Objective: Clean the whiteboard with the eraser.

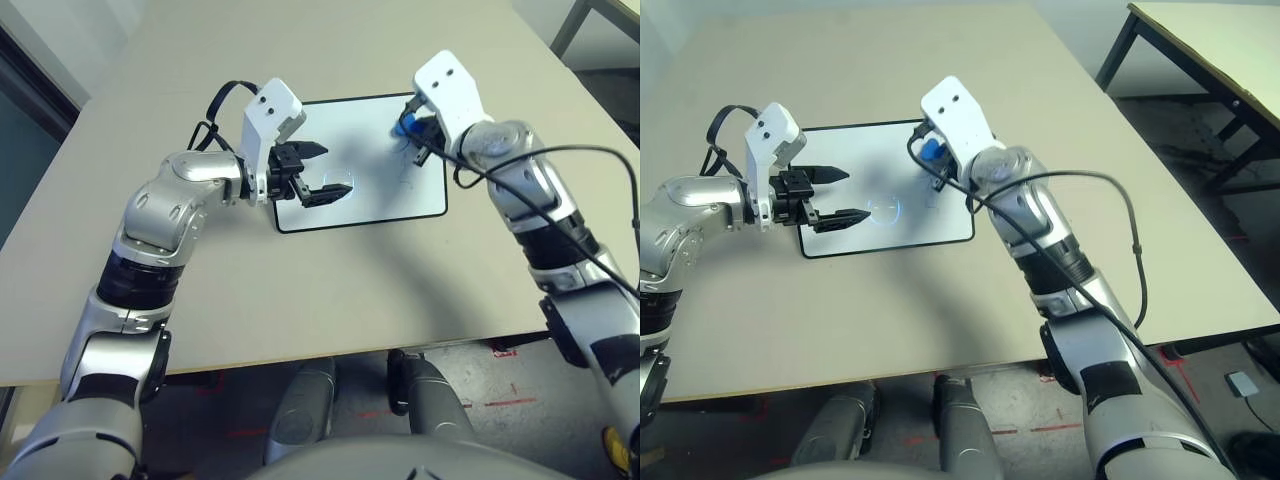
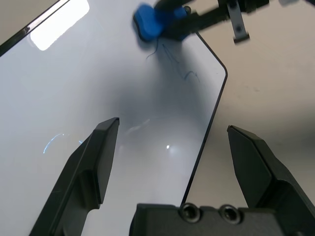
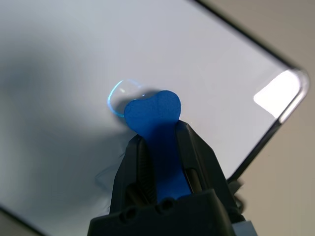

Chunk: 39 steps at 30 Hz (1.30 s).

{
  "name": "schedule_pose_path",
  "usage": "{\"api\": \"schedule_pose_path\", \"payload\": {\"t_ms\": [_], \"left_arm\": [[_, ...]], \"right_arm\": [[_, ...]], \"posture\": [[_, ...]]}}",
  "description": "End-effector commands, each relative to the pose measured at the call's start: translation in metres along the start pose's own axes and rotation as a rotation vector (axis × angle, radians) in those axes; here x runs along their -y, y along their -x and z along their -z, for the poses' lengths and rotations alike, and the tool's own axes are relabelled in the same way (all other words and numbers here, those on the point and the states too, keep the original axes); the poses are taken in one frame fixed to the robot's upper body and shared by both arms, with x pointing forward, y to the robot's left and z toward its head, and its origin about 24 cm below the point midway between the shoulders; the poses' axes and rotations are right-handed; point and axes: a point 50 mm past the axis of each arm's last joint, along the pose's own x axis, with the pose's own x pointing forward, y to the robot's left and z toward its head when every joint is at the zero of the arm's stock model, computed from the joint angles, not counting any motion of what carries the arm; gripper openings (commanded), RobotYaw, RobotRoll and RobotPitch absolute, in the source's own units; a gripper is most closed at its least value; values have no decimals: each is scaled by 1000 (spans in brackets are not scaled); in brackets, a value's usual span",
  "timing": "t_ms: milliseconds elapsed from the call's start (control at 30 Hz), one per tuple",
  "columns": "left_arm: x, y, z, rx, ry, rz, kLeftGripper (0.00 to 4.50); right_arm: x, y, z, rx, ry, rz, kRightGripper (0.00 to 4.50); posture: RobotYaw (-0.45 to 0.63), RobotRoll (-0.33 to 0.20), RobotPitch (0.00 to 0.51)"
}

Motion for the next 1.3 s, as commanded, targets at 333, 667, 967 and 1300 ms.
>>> {"api": "schedule_pose_path", "payload": {"t_ms": [333,667,967,1300], "left_arm": [[-6,19,-2,-31,12,-65,4500],[-2,39,8,-90,86,-127,4500],[3,42,9,-93,107,-147,4500],[1,40,6,-89,98,-141,4500]], "right_arm": [[-35,-5,24,-86,-9,-134,797],[11,-7,-7,20,-13,14,797],[-17,-18,-7,67,-7,-69,797],[-61,-6,38,-38,-15,-188,797]], "posture": [[106,0,134],[139,0,142],[165,0,143],[147,0,144]]}}
